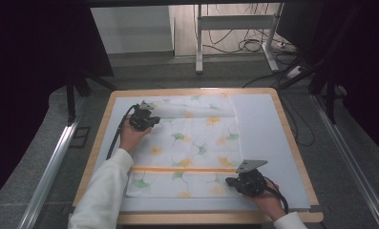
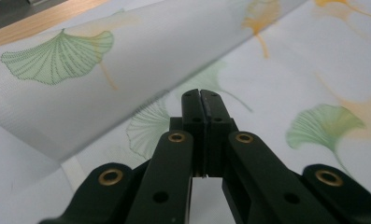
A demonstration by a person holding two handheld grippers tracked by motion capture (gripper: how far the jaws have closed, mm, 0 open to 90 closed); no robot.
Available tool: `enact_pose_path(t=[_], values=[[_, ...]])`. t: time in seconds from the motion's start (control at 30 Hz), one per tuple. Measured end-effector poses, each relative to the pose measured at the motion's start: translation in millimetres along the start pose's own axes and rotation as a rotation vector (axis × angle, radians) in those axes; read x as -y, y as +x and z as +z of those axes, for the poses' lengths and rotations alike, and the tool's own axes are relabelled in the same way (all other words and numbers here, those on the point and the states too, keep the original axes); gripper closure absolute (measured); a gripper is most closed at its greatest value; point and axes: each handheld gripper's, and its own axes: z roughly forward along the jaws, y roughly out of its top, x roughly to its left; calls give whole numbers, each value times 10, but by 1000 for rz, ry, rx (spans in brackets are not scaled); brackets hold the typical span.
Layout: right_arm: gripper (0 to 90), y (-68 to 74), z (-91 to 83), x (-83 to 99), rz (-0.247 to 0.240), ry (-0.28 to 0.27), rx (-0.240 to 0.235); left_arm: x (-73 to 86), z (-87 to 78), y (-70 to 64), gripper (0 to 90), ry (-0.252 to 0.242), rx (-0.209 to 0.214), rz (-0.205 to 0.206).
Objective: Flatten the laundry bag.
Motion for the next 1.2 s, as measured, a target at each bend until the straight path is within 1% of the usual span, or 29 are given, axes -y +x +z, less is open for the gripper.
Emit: enact_pose_path(t=[0.07, 0.17, 0.27, 0.3, 0.37, 0.5, 0.63, 0.67, 0.7, 0.77, 0.8, 0.83, 0.87, 0.9, 0.93, 0.97, 1.03, 1.1, 1.13, 1.2], values=[[890, -1, 0, 0, 0, 0, 0, 21, -75, -36, 899, -3, 4, 21], [890, -2, 0, -1, -1, 1, -1, 73, -172, -90, 899, -1, 6, 31], [890, 3, 0, -2, -2, 2, 2, 158, -265, -149, 899, 6, 10, 35], [890, 6, -1, -2, -2, 2, 3, 196, -302, -174, 899, 1, 17, 33], [890, 6, 0, -2, -1, 2, 3, 271, -383, -224, 899, -7, 23, 46], [890, 5, -1, -3, -1, 4, 3, 415, -556, -334, 898, -27, 36, 54], [890, 9, -2, -4, -1, 6, 5, 572, -733, -427, 878, -53, 46, 42], [890, 8, -2, -4, 0, 6, 4, 623, -771, -457, 855, -60, 44, 39], [890, 7, -2, -4, 1, 5, 4, 678, -809, -490, 815, -49, 52, 41], [888, 9, -1, -6, 0, 6, 5, 738, -876, -533, 727, -28, 72, 61], [888, 9, -1, -7, -2, 6, 6, 779, -933, -562, 692, -22, 93, 75], [885, 14, 0, -7, -2, 5, 10, 811, -969, -586, 627, -21, 91, 75], [883, 16, -1, -7, -3, 5, 12, 858, -1015, -613, 574, -16, 76, 71], [883, 19, -3, -6, -2, 7, 13, 907, -1058, -636, 523, -1, 64, 54], [883, 19, -3, -6, -3, 7, 13, 955, -1103, -657, 475, 16, 41, 34], [882, 17, -2, -7, -5, 6, 12, 1010, -1149, -679, 439, 21, 25, 15], [882, 15, -2, -7, -7, 7, 10, 1115, -1229, -729, 365, 27, 13, -19], [881, 15, 0, -9, -9, 6, 10, 1200, -1276, -776, 312, 45, -4, -45], [881, 18, 0, -11, -10, 7, 12, 1235, -1291, -797, 290, 50, -3, -57], [881, 20, 1, -12, -10, 7, 12, 1290, -1305, -843, 285, 63, -4, -74]])
